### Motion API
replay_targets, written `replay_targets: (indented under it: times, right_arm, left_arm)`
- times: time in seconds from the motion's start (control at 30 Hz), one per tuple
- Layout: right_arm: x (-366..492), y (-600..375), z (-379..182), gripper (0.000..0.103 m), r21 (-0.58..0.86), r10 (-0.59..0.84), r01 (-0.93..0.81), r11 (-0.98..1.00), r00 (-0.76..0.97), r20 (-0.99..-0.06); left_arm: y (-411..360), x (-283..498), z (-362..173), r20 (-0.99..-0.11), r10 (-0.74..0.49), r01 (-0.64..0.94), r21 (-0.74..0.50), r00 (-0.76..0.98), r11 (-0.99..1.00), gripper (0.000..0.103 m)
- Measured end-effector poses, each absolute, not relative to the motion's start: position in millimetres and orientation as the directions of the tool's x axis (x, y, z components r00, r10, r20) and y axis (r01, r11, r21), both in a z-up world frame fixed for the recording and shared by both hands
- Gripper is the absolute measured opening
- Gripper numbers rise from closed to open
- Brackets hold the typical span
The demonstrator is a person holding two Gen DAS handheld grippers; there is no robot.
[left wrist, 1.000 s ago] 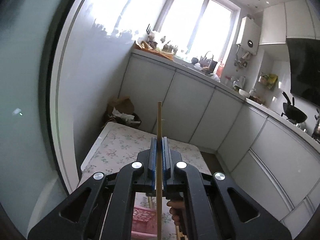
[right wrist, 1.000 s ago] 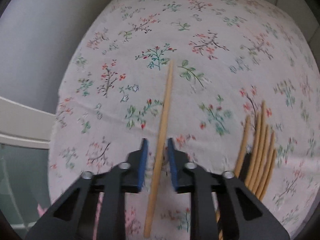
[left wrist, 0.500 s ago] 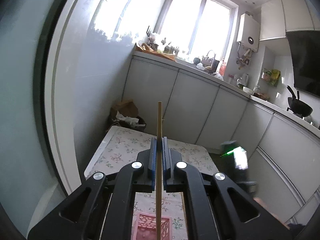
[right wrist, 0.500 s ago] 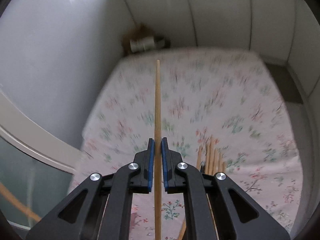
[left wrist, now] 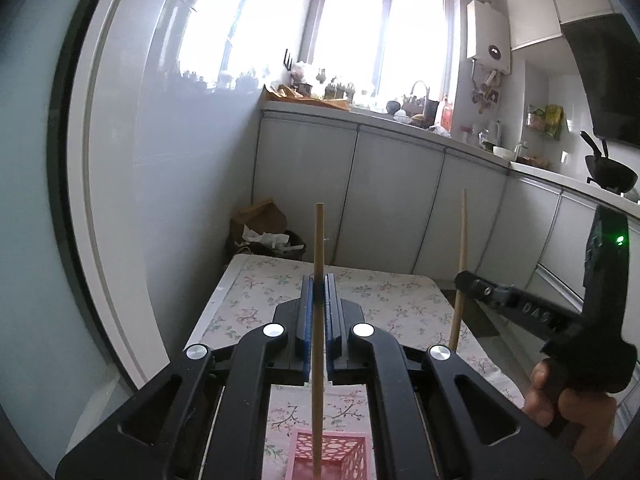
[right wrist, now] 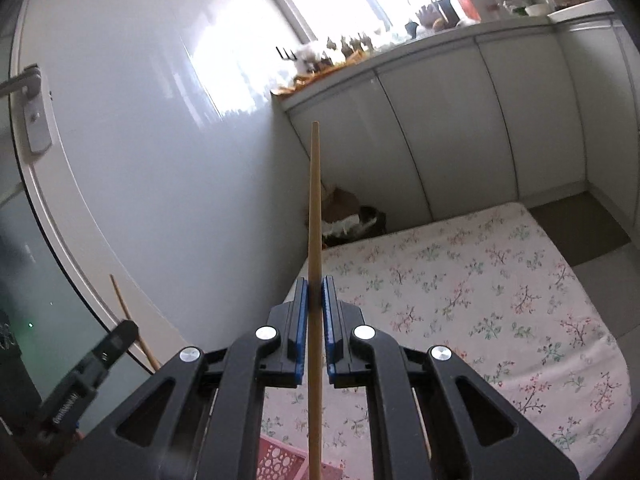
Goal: Organize utensils
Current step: 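Carry both held chopsticks upright over the pink mesh cup, then open both tools to drop the chopsticks into the pink cup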
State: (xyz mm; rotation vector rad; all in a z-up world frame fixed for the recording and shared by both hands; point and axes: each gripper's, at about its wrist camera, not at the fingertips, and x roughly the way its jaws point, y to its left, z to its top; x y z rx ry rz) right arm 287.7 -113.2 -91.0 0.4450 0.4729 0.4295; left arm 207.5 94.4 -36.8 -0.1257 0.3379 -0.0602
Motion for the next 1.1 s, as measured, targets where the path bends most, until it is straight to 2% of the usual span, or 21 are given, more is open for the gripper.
replay_targets:
  times: [0.1,0.27,0.7,0.77,0.83,0.9,1.0,1.1]
  right_arm:
    - [287,-113,-97,0.008,0.531,0.514,-0.305,0.790,0.802,-0.305]
    - [278,-84,-105,0.008,0.489,0.540,-0.364,0.793,0.792,-0.285]
    - [275,-38,-138,0.008,0.409,0.544,-0.402,0.819,0.771,-0.331]
    - [273,-34,-143,0.008,0.398,0.539,-0.402,0.825,0.772,-0.337]
    - [270,-30,-146,0.008,0.391,0.542,-0.409,0.825,0.769,-0.340]
    - [268,-27,-148,0.008,0.390,0.550,-0.418,0.821,0.762,-0.342]
    - [264,-23,-154,0.008,0.381,0.567,-0.438,0.814,0.740,-0.361]
    - [264,-20,-161,0.011,0.389,0.600,-0.462,0.797,0.682,-0.418]
  left_arm:
    - [93,211,-41,-0.334,-0.083,0.043,-0.123,0.939,0.991,0.004]
    - [90,218,-51,-0.371,-0.073,0.040,-0.097,0.926,0.994,0.004]
    - [98,229,-68,-0.488,-0.092,0.055,-0.090,0.868,0.994,0.005]
    - [100,228,-65,-0.485,-0.111,0.066,-0.109,0.868,0.992,0.011]
    - [104,224,-61,-0.471,-0.121,0.068,-0.128,0.874,0.989,0.026]
    - [106,220,-55,-0.454,-0.115,0.058,-0.138,0.884,0.989,0.036]
    - [114,212,-46,-0.423,-0.122,0.050,-0.177,0.898,0.983,0.042]
    - [118,206,-37,-0.403,-0.133,0.049,-0.211,0.906,0.976,0.045]
